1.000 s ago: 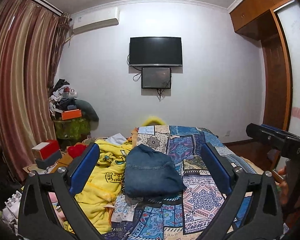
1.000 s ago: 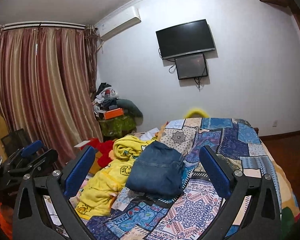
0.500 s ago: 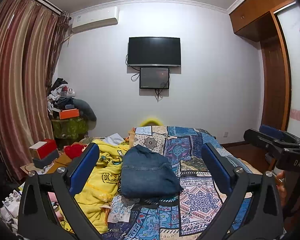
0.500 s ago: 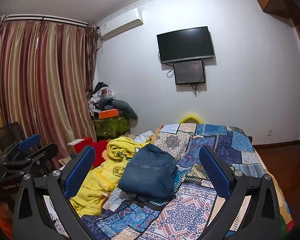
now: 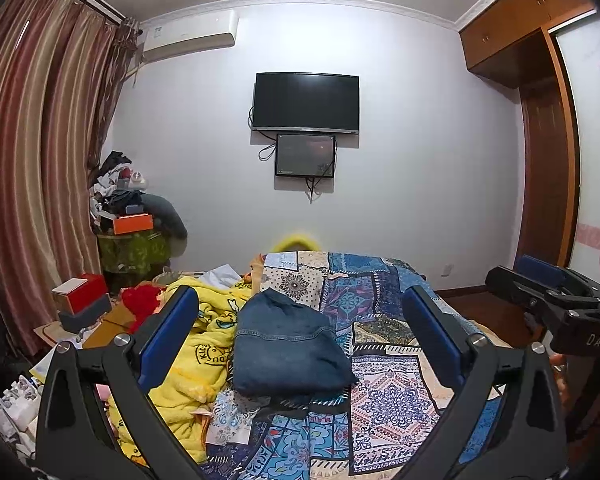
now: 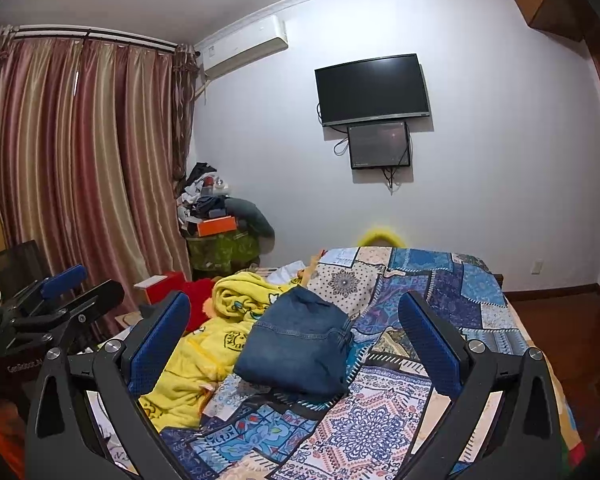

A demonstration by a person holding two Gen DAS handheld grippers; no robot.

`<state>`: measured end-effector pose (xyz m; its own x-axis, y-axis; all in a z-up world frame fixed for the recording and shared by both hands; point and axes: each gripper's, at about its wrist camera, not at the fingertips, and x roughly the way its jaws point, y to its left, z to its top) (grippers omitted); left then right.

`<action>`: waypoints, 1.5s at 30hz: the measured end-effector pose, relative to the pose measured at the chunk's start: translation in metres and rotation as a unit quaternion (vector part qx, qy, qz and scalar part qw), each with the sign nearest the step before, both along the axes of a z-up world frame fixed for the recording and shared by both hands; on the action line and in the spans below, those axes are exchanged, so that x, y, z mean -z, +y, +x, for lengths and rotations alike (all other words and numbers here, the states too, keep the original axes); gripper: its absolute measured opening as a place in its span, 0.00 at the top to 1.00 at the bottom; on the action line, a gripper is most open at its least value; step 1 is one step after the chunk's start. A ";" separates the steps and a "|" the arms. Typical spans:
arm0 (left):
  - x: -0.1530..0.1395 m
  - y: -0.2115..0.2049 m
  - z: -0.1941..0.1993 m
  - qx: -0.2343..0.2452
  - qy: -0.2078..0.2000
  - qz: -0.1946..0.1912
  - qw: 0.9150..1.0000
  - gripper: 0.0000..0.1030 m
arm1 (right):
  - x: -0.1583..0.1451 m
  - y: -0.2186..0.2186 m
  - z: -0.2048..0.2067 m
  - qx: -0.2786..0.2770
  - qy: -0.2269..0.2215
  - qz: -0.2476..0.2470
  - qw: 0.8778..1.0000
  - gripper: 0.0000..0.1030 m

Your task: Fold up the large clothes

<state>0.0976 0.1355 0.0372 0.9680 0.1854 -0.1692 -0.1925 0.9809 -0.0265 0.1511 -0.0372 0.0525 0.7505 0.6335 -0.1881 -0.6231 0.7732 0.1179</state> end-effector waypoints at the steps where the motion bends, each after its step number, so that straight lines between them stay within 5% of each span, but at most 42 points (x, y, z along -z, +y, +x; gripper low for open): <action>1: 0.000 0.000 0.000 0.000 -0.001 0.000 1.000 0.01 | 0.000 0.000 0.000 0.000 -0.001 0.000 1.000 0.00; 45: -0.002 0.002 0.005 0.029 0.000 -0.003 1.000 0.00 | -0.004 -0.005 0.001 0.016 -0.006 -0.003 1.000 0.00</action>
